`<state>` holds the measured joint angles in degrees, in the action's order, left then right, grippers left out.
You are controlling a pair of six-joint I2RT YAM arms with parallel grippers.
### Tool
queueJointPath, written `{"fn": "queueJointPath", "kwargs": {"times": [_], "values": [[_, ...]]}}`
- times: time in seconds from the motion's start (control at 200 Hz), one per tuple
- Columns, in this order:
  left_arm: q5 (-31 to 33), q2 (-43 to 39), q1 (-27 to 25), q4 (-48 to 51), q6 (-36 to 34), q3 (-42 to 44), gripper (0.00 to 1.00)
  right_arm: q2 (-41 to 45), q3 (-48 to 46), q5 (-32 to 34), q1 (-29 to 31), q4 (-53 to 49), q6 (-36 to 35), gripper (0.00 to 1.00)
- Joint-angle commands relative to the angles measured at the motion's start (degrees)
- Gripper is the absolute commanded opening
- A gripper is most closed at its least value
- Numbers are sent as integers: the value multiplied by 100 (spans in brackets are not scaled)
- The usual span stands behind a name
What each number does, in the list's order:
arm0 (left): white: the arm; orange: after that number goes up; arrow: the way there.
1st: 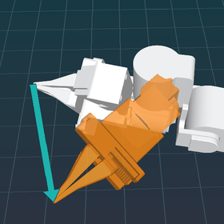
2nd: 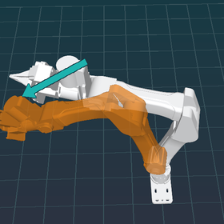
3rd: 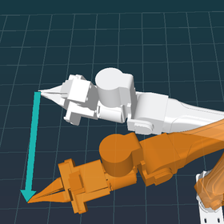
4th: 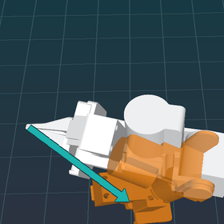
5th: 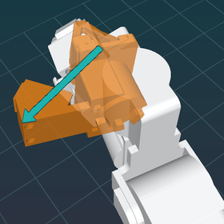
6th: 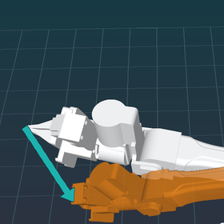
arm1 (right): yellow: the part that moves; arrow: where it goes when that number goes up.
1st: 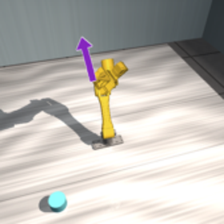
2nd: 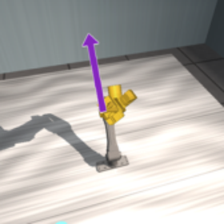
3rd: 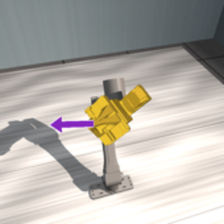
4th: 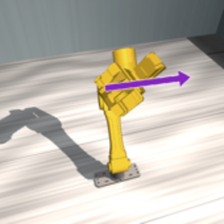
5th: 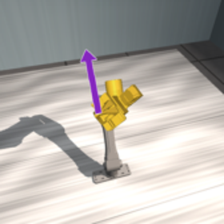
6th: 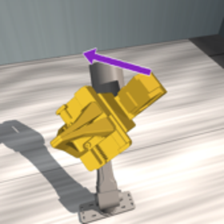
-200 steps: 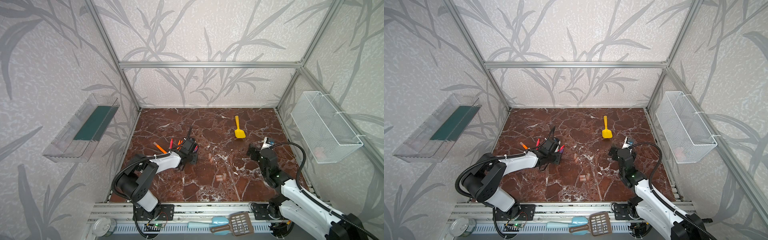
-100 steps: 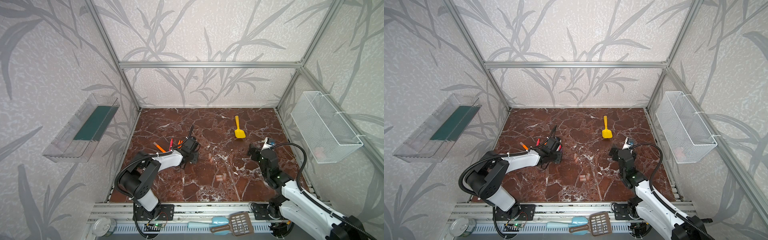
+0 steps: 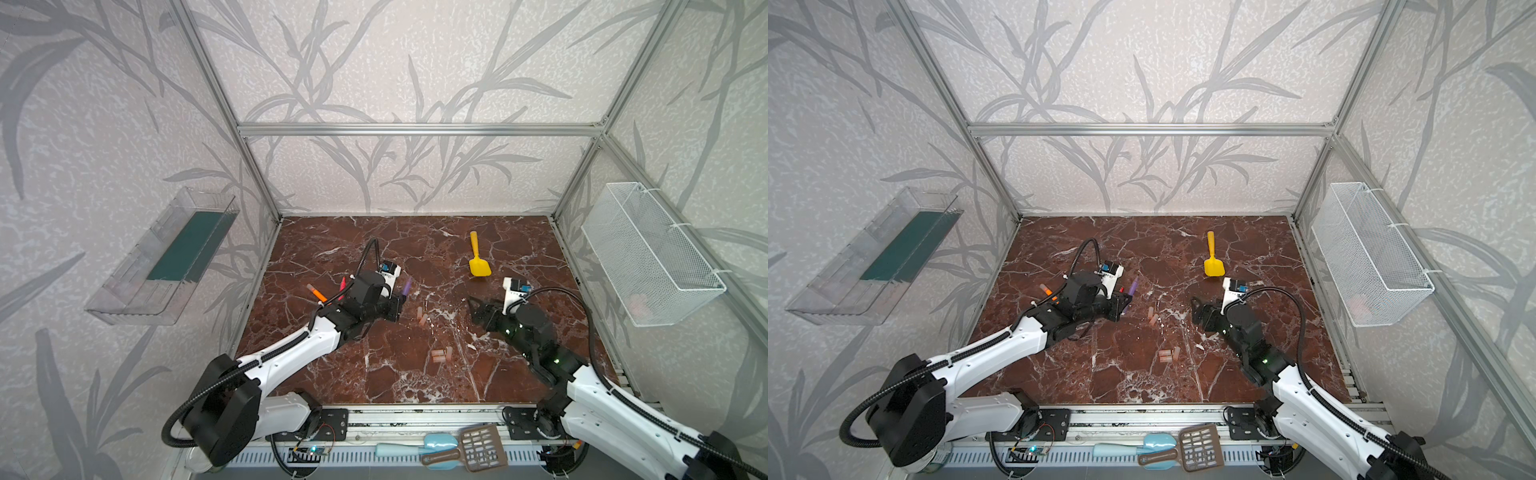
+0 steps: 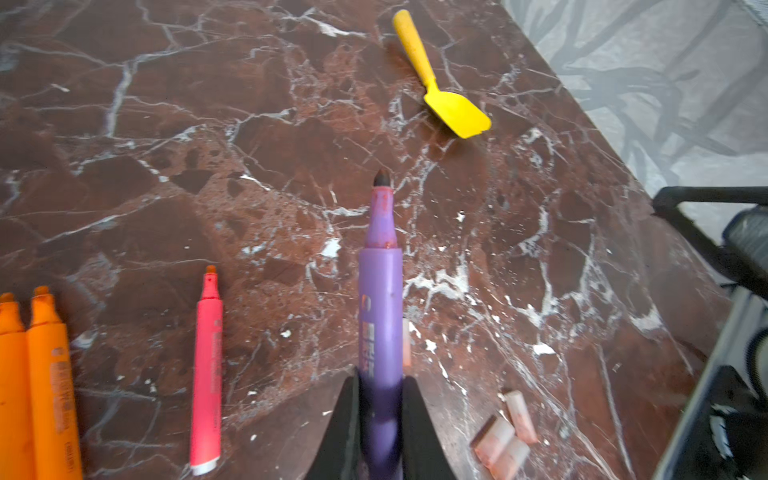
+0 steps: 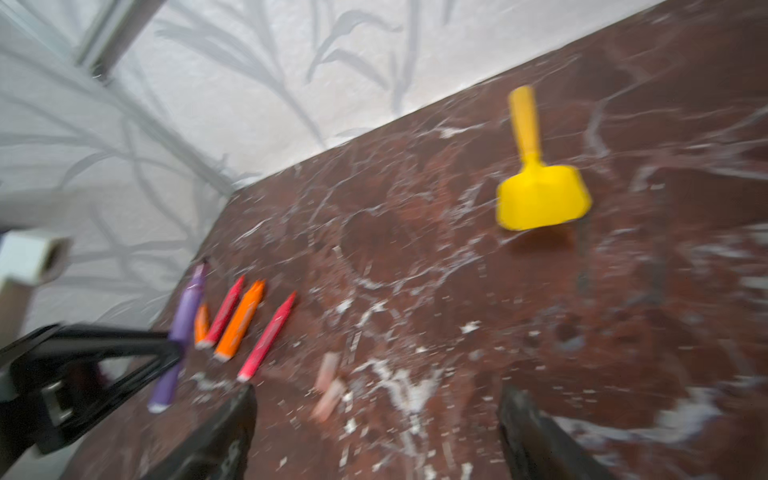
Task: Insert the pens into the pen caps
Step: 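Lift the purple marker upright with the left gripper while the right gripper approaches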
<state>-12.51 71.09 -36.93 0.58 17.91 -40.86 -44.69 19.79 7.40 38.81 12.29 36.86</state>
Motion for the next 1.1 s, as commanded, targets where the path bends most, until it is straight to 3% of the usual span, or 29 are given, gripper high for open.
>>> {"fn": "queueJointPath", "kwargs": {"times": [0.0,0.1,0.24,0.66,0.82,1.095], "values": [[-412,-114,-214,-274,-134,179,0,-258,214,41,874,931,210,86],[-518,-296,-434,-706,-148,377,0,-598,375,235,1303,1179,199,78],[-563,-559,-701,-1358,-183,714,0,-1104,398,304,1404,1527,427,69],[-579,-881,-1049,-1797,-349,1090,0,-2198,1134,96,1498,1741,337,60],[-519,-757,-1088,-1870,-402,1071,0,-2290,1049,61,1498,1965,476,39],[-457,-601,-1124,-1946,-413,1048,1,-2264,935,148,1498,2069,607,11]]}}
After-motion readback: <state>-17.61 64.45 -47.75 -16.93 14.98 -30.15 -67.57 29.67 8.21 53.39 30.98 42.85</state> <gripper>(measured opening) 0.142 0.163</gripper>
